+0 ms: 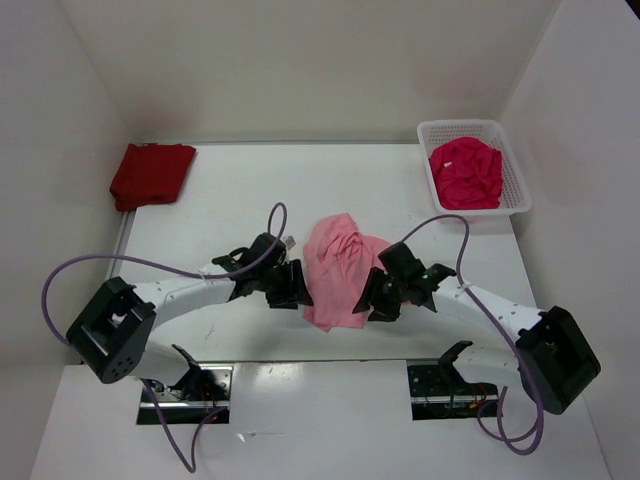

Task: Fold and stack the t-shirts
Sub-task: Flatten out the tshirt

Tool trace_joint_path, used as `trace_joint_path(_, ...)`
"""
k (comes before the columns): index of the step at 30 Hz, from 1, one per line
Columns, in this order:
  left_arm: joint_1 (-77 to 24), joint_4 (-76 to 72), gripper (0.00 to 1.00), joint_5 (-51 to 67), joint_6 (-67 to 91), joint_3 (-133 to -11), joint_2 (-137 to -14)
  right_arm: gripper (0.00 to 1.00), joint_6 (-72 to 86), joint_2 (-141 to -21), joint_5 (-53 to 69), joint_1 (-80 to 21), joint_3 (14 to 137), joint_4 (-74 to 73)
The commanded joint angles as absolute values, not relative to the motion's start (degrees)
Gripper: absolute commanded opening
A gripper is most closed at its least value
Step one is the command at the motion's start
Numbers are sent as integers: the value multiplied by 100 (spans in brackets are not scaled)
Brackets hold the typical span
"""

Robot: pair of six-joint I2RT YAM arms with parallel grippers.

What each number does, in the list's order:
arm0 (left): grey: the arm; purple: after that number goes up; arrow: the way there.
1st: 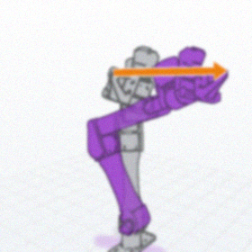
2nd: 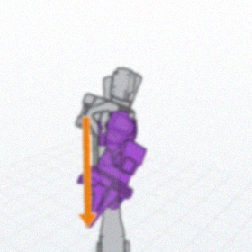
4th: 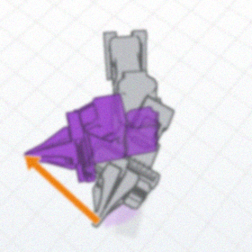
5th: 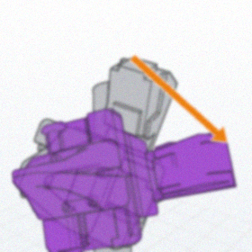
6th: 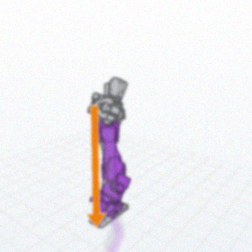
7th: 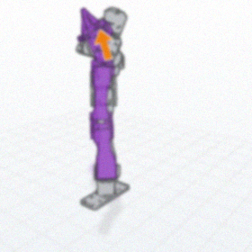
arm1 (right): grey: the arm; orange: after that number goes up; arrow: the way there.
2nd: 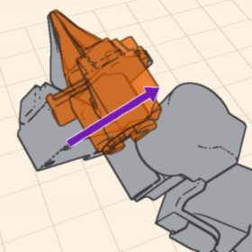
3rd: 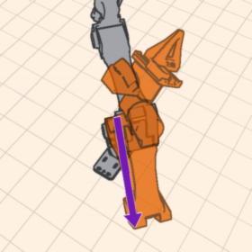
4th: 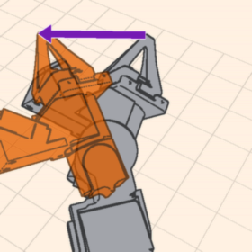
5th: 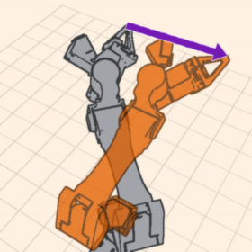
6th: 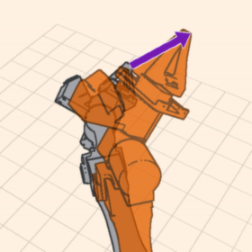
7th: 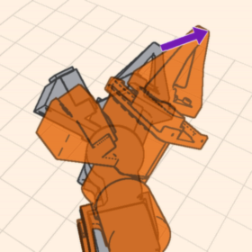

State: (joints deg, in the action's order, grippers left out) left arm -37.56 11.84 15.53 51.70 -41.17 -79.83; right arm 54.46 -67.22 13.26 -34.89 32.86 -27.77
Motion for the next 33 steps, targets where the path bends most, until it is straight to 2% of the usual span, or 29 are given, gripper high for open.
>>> trace_joint_path(1, -3894, 932, 58, 1766, 5326, -4298, -8218, 52, 5730, -6662, 1099, -3586, 3278, -2418)
trace_joint_path(3, -4043, 932, 58, 1767, 5273, -4447, -8375, 41, 5730, -6802, 1099, -3586, 3349, -2207)
trace_joint_path(7, -4166, 932, 58, 1819, 5273, -4509, -8630, 32, 5556, -7338, 862, -3586, 3655, -2153)
trace_joint_path(10, -4315, 870, 58, 1872, 5273, -4710, -8894, 11, 5484, -7559, 730, -3586, 3981, -2232)
trace_joint_path(13, -4429, 870, 58, 1872, 5273, -4904, -9158, 4, 5371, -7401, 423, -3586, 4358, -2556)
trace_joint_path(18, -4491, 975, 52, 1724, 5396, -5018, -9220, 1, 5265, -7164, 342, -3524, 4579, -2751)
trace_joint_path(22, -4658, 1081, 39, 1547, 5510, -5150, -9272, 1, 5265, -7102, 457, -3524, 4299, -2681)
trace_joint_path(26, -4658, 1134, 18, 1425, 5660, -5089, -9080, 1, 5265, -6979, 457, -3472, 4298, -2698)
trace_joint_path(27, -4658, 1082, 16, 1354, 5660, -5089, -8975, 1, 5265, -6979, 457, -3472, 4359, -2698)
trace_joint_path(31, -3931, 1204, 12, 1354, 5512, -5369, -8229, 0, 4923, -6768, 684, -3139, 4937, -2900)
trace_joint_path(33, -3246, 1519, 12, 1458, 5275, -5937, -8095, 0, 4564, -6768, 738, -2796, 5377, -3093)
